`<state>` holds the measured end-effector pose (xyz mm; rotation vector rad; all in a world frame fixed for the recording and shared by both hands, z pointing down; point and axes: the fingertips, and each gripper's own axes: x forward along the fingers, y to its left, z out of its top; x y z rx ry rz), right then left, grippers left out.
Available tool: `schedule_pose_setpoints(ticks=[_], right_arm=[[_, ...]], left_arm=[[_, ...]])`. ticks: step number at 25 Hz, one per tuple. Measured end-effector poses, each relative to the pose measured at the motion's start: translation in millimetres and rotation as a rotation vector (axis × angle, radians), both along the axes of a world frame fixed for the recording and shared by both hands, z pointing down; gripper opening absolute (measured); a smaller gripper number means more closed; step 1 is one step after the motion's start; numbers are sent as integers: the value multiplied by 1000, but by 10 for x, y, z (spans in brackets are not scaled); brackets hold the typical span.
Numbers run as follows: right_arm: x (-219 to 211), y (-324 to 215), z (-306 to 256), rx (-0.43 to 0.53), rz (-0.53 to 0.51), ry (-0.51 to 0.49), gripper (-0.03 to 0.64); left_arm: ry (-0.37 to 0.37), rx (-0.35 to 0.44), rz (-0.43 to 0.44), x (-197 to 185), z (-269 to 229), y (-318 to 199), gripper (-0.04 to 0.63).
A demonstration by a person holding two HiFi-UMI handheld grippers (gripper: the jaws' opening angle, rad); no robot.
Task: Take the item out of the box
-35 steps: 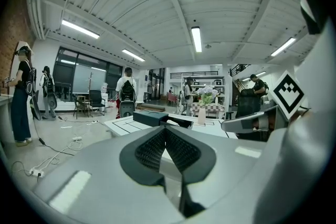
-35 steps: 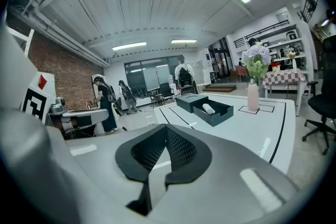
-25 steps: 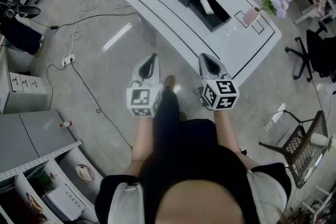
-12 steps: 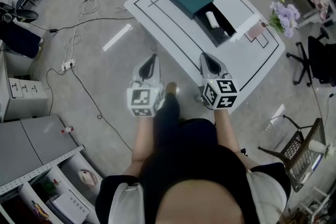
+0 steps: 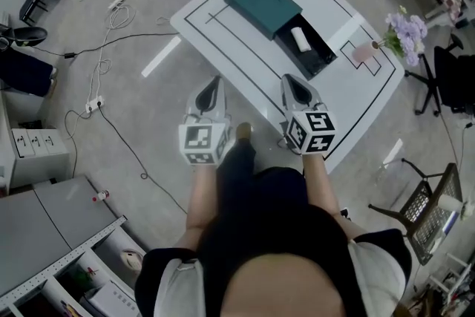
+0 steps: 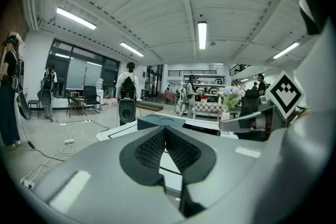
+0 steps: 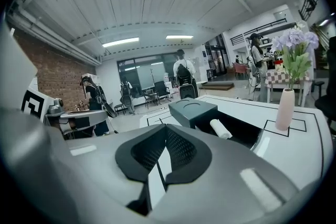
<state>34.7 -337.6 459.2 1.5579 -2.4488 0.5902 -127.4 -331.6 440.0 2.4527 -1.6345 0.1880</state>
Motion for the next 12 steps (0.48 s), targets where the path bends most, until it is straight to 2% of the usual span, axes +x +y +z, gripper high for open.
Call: schedule_pose_setpoints(ticks=[12], right_arm=[[65, -394, 20, -13, 67, 15, 2]], left_arm=[[17, -5, 66, 38, 35, -489, 9]])
